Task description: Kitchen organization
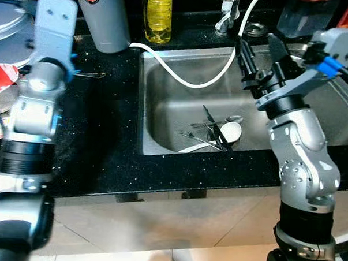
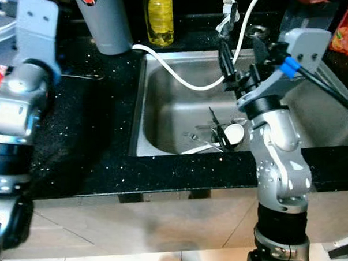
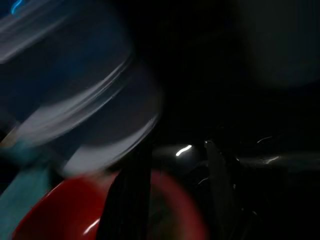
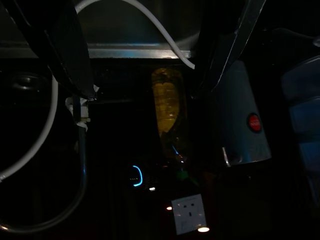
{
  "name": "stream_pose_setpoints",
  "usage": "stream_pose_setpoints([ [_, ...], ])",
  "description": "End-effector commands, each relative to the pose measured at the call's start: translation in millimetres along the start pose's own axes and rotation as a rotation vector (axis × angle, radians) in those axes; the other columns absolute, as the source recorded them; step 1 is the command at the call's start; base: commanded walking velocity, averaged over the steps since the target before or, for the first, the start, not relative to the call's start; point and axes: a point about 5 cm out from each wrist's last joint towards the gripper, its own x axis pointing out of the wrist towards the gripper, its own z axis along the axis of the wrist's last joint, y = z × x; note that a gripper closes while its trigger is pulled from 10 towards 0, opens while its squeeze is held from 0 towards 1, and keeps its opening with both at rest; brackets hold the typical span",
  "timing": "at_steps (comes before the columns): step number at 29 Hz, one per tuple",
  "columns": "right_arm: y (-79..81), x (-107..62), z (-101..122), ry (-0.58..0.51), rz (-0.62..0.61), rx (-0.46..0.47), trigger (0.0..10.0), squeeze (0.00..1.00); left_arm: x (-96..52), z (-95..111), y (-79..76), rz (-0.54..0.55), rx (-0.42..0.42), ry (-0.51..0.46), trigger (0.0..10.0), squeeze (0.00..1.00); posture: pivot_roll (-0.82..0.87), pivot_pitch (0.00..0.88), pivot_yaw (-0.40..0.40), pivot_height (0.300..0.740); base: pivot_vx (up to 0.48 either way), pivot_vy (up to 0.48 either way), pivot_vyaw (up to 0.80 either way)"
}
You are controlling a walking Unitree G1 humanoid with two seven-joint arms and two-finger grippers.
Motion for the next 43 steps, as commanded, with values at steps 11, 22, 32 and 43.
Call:
stream_pose_setpoints([
  [11,4.6,6.9,-3.8,-0.017,0.036,0.022,10.0,0.0,0.2,-5.7,12.4,-0.016,-0.152,0.133,10.0,1.0,-0.05,0.16,0.069,0.74,0.0,0.0,0.0],
  [22,16.4,5.0,-3.6,-0.005,0.161,0.095,10.0,0.0,-0.3,-15.7,12.8,0.009,-0.266,0.249,10.0,0.0,-0.05,0.162,0.077,0.74,0.0,0.0,0.0],
  [32,57.0,-18.6,-13.0,0.128,0.582,0.108,10.0,0.0,1.6,-7.5,13.3,-0.009,-0.232,0.215,10.0,0.0,-0.05,0.158,0.079,0.74,0.0,0.0,0.0],
  [43,67.8,-36.1,-19.9,0.25,0.831,0.065,10.0,0.0,2.8,-16.3,17.0,0.026,-0.268,0.251,10.0,0.0,-0.06,0.155,0.072,0.74,0.0,0.0,0.0],
])
